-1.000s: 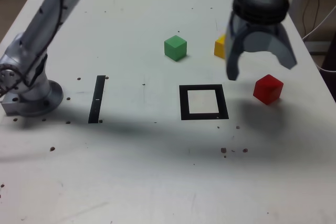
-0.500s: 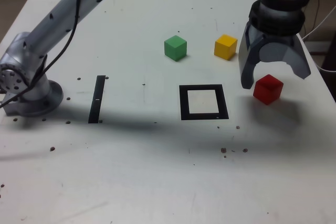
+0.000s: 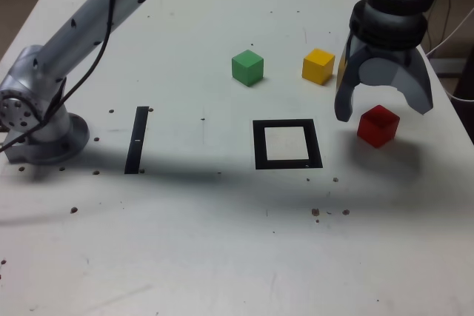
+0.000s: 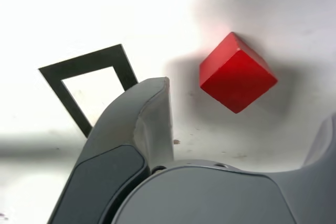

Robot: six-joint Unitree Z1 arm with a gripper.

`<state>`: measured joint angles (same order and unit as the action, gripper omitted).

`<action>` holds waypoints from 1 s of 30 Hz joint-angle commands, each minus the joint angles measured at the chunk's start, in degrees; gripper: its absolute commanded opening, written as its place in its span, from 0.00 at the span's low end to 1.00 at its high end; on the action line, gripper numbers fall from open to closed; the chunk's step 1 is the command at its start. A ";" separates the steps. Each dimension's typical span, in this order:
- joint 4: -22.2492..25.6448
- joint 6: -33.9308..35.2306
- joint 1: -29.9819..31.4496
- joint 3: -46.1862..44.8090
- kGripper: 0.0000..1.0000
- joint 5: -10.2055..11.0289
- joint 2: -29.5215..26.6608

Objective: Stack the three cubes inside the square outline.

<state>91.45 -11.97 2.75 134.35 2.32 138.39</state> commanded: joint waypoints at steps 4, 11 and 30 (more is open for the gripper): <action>0.89 -8.98 -0.11 -0.57 1.00 1.76 -0.84; 0.51 -20.13 0.04 -1.40 0.99 4.41 -1.41; -1.83 -27.44 0.50 -0.42 0.99 6.75 0.59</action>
<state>89.46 -39.30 3.20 133.40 8.93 138.31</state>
